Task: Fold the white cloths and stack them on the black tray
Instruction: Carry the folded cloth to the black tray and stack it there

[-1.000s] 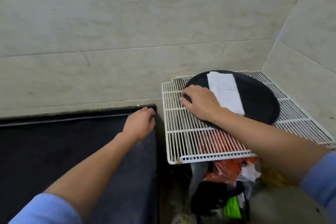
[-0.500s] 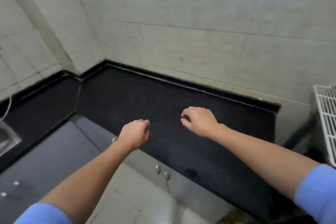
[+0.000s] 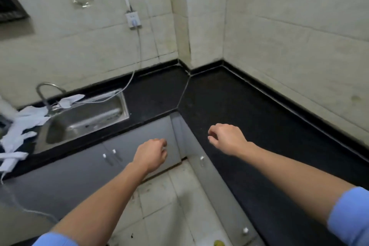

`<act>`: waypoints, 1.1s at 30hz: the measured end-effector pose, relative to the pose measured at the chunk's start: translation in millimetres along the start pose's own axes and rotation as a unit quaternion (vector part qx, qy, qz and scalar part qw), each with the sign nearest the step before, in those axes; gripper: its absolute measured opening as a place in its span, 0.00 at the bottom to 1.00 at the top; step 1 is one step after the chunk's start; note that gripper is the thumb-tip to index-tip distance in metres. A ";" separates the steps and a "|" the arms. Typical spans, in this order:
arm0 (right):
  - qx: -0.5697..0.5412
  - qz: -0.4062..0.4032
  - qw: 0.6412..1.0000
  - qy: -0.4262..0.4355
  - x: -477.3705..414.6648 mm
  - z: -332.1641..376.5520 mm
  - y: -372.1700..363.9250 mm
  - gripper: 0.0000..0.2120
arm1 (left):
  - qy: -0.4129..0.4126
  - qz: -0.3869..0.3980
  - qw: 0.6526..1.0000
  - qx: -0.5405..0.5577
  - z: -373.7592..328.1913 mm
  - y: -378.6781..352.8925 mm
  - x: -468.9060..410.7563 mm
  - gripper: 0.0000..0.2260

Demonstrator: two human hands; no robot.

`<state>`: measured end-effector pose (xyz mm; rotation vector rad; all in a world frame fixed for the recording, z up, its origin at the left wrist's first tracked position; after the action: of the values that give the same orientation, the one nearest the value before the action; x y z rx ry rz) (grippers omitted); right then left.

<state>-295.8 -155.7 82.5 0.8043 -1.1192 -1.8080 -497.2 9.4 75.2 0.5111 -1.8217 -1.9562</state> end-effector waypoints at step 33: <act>0.004 0.194 0.963 0.188 -523.6 231.7 -203.3 0.12 | 0.300 0.070 0.946 0.100 452.5 -70.3 -185.5 0.11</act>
<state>-324.8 449.3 33.9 0.8249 -0.9543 -1.2623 -584.5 494.2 36.4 0.8999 -1.6002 -1.3261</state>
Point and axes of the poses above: each hand's wrist, its own x-axis away from the middle knuckle, its own y-axis out of the back of the hand, z = x × y, the point moved 2 cm from there along -x, towards the middle knuckle, and after that the axes turned 10 degrees about -x, right-handed, at the moved point
